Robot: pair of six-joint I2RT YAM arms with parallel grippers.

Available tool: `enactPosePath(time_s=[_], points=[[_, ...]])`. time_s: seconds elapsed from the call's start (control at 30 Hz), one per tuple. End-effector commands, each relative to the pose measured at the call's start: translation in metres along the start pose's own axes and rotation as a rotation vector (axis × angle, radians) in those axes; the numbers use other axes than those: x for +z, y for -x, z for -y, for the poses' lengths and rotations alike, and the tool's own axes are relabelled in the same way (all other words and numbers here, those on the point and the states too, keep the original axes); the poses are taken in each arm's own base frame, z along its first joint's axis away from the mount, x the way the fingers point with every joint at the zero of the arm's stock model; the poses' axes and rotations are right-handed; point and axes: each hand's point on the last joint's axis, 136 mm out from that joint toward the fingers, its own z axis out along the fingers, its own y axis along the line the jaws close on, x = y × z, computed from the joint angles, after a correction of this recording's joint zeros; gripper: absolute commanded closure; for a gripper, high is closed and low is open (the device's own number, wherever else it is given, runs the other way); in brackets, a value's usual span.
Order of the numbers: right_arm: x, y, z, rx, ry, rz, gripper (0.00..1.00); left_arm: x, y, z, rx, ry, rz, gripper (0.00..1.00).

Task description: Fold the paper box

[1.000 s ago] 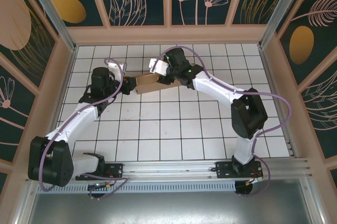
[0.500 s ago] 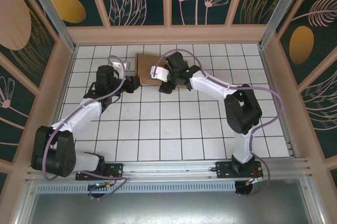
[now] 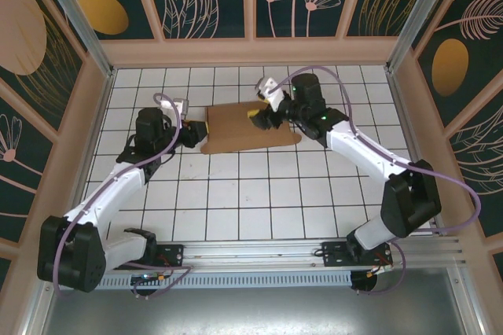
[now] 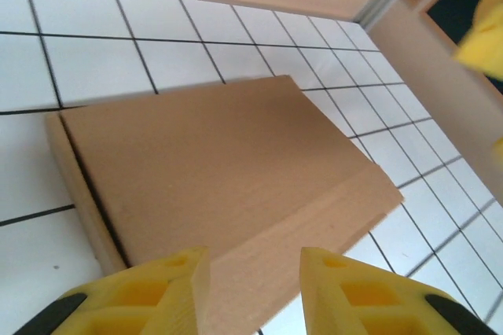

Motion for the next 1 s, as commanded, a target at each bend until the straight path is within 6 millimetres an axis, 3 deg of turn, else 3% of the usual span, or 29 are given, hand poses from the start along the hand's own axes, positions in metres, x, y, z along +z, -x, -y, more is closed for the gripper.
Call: enactPosePath(time_s=[0.0, 0.03, 0.2, 0.27, 0.47, 0.57, 0.63, 0.7, 0.83, 0.93, 0.97], points=[[-0.007, 0.01, 0.04, 0.217, -0.133, 0.073, 0.84, 0.02, 0.017, -0.019, -0.089, 0.083, 0.026, 0.71], [-0.006, 0.0, 0.047, 0.254, -0.144, 0.076, 1.0, 0.032, 0.011, -0.026, -0.13, 0.087, -0.001, 0.76], [0.011, -0.074, 0.073, 0.56, -0.189, -0.055, 1.0, 0.088, -0.024, -0.043, -0.322, 0.027, -0.163, 0.87], [0.019, -0.107, 0.077, 0.646, -0.223, -0.125, 1.0, 0.101, -0.041, -0.05, -0.378, 0.023, -0.207, 0.89], [0.031, -0.211, 0.073, 0.798, -0.35, -0.345, 1.0, 0.106, -0.089, -0.079, -0.444, 0.12, -0.289, 0.89], [0.03, -0.245, 0.061, 0.85, -0.36, -0.417, 1.0, 0.103, -0.097, -0.084, -0.437, 0.15, -0.301, 0.88], [0.027, -0.247, 0.057, 0.86, -0.362, -0.424, 1.0, 0.1, -0.09, -0.082, -0.41, 0.151, -0.286, 0.86], [0.021, -0.229, 0.056, 0.853, -0.351, -0.375, 0.98, 0.097, -0.078, -0.08, -0.368, 0.159, -0.264, 0.82], [-0.005, -0.174, 0.069, 0.811, -0.389, -0.238, 0.68, 0.077, -0.029, -0.076, -0.225, 0.231, -0.156, 0.72], [-0.023, -0.148, 0.082, 0.81, -0.405, -0.152, 0.45, 0.068, -0.01, -0.083, -0.169, 0.303, -0.101, 0.7], [-0.026, -0.144, 0.086, 0.812, -0.4, -0.135, 0.42, 0.069, -0.008, -0.084, -0.16, 0.307, -0.105, 0.7]])
